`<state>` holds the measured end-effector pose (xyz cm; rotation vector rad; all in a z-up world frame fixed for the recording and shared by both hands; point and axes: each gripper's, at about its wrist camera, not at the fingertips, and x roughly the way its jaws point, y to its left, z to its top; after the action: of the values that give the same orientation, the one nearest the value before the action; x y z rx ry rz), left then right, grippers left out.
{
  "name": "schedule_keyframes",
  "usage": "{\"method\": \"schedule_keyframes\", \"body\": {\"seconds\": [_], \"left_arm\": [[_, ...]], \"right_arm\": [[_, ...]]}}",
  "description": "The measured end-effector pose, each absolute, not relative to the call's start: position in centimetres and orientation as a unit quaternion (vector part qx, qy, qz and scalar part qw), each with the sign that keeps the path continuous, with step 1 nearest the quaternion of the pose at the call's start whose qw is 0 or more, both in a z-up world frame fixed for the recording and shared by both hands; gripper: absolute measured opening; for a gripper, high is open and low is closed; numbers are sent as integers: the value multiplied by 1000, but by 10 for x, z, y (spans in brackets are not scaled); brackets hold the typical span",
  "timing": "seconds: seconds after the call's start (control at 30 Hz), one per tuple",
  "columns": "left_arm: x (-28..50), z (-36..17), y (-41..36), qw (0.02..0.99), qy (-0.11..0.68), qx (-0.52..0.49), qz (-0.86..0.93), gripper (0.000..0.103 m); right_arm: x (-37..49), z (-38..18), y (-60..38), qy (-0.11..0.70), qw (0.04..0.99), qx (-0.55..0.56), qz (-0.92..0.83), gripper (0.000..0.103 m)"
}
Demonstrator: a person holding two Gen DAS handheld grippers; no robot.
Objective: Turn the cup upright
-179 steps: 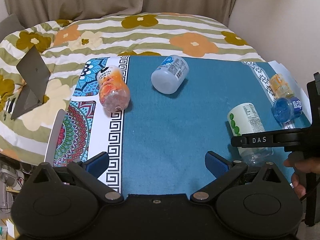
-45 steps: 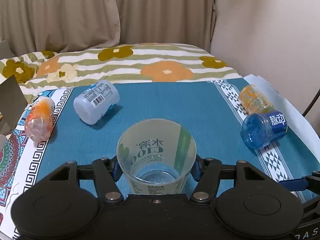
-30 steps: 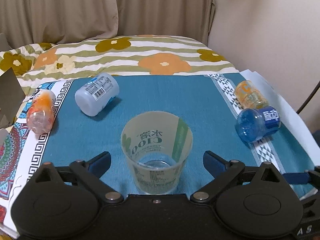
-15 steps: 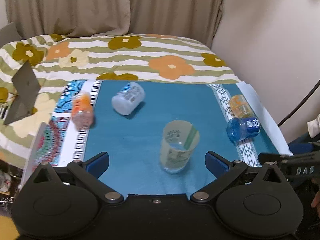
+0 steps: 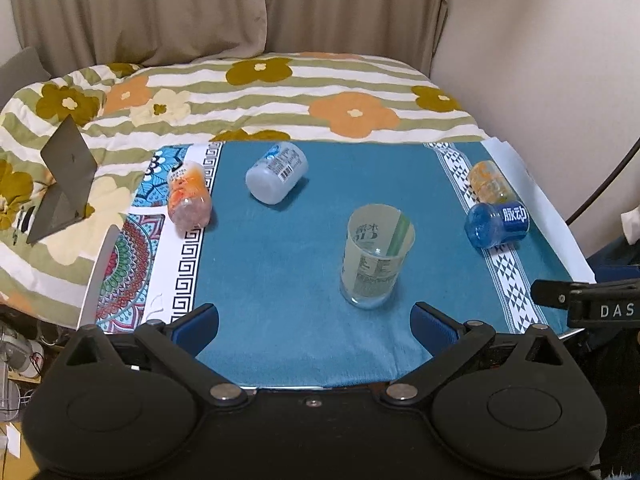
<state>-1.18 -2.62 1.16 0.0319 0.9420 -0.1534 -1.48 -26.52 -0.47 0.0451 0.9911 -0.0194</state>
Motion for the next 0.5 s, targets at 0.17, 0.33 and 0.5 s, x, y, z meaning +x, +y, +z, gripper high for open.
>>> {"method": "schedule_keyframes", "body": {"seconds": [0.17, 0.33, 0.5], "left_arm": [[-11, 12, -26, 889, 452, 16, -73, 103], [-11, 12, -24, 889, 451, 14, -70, 103], [-10, 10, -24, 889, 453, 17, -68, 103]], "right_arm": [[-16, -4, -261, 472, 882, 19, -9, 103], [-15, -2, -261, 469, 883, 17, -10, 103], [-15, -1, -261, 468, 883, 17, -11, 103]]}}
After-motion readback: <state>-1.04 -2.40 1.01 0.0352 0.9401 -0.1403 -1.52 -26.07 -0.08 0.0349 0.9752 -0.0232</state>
